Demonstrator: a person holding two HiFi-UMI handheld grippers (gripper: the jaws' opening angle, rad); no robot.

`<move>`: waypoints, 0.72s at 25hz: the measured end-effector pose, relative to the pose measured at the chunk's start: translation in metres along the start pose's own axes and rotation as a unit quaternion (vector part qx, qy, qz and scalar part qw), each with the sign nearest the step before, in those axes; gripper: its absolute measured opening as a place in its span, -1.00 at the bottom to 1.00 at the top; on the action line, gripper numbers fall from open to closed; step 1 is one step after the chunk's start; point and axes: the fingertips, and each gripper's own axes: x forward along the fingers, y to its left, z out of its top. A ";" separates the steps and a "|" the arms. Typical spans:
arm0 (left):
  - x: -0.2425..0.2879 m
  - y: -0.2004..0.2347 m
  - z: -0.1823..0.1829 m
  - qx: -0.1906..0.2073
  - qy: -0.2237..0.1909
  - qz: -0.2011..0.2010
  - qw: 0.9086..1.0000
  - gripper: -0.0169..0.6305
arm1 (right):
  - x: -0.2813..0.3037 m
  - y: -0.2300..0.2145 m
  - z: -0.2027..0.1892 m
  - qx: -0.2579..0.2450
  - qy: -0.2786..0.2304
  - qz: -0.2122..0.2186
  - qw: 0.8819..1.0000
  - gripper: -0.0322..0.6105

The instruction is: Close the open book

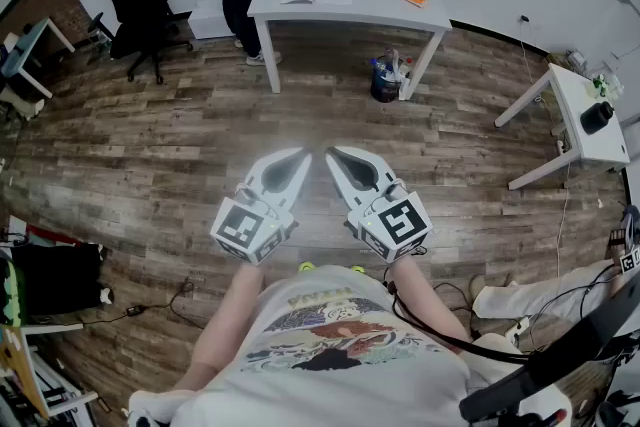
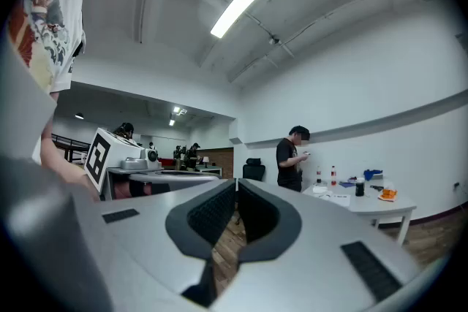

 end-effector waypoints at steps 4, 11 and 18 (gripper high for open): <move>-0.001 0.000 0.000 0.000 -0.002 0.000 1.000 -0.91 | 0.002 0.004 0.000 -0.003 0.000 0.005 1.000 -0.83; -0.006 0.001 0.005 0.005 -0.004 -0.003 1.000 -0.91 | 0.008 0.013 0.001 0.003 -0.005 0.017 1.000 -0.83; -0.011 0.012 0.006 0.000 -0.006 -0.004 1.000 -0.91 | 0.016 0.014 0.001 0.007 -0.003 0.011 1.000 -0.83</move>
